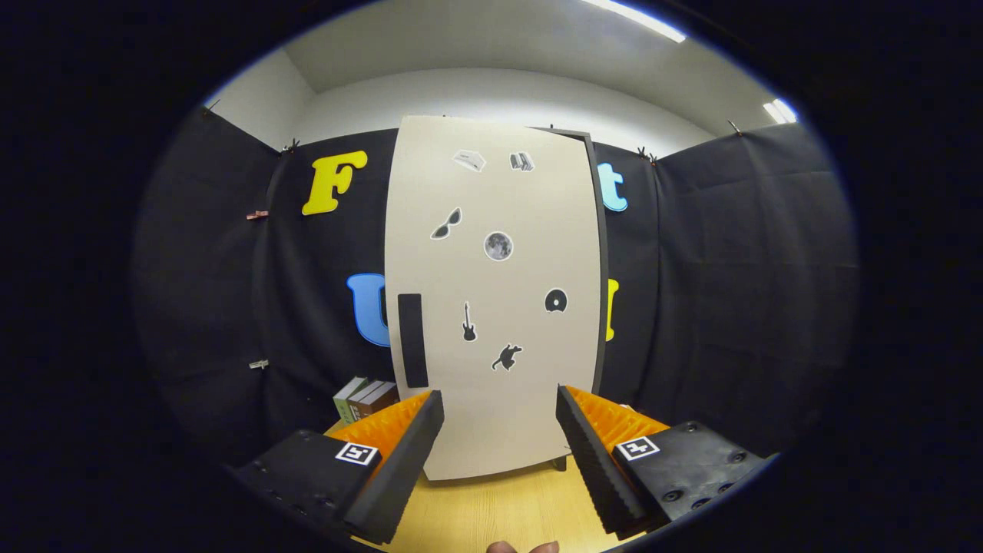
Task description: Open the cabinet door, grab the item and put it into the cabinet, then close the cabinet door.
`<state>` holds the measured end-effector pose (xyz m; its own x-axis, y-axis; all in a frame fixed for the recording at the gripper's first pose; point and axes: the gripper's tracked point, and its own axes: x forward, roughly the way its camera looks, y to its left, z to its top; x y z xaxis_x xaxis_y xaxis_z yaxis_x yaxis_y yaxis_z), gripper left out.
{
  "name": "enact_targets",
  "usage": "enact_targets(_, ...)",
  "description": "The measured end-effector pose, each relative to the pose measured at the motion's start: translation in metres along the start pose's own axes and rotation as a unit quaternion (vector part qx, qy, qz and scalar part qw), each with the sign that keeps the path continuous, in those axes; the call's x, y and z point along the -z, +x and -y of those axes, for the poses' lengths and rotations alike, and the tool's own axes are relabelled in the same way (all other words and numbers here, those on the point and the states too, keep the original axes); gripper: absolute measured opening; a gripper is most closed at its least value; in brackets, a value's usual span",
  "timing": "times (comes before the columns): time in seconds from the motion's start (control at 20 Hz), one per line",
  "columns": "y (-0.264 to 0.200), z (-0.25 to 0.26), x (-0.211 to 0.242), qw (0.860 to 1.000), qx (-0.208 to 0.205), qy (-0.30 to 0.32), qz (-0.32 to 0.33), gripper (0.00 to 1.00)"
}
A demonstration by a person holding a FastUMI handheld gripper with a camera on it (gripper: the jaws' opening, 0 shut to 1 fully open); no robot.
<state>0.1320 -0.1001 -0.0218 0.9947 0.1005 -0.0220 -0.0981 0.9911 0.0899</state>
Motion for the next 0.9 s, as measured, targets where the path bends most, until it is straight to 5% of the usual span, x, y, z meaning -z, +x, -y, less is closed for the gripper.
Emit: enact_targets(0.9,0.031,0.000,-0.012,0.997,0.009,-0.061,0.041,0.98)
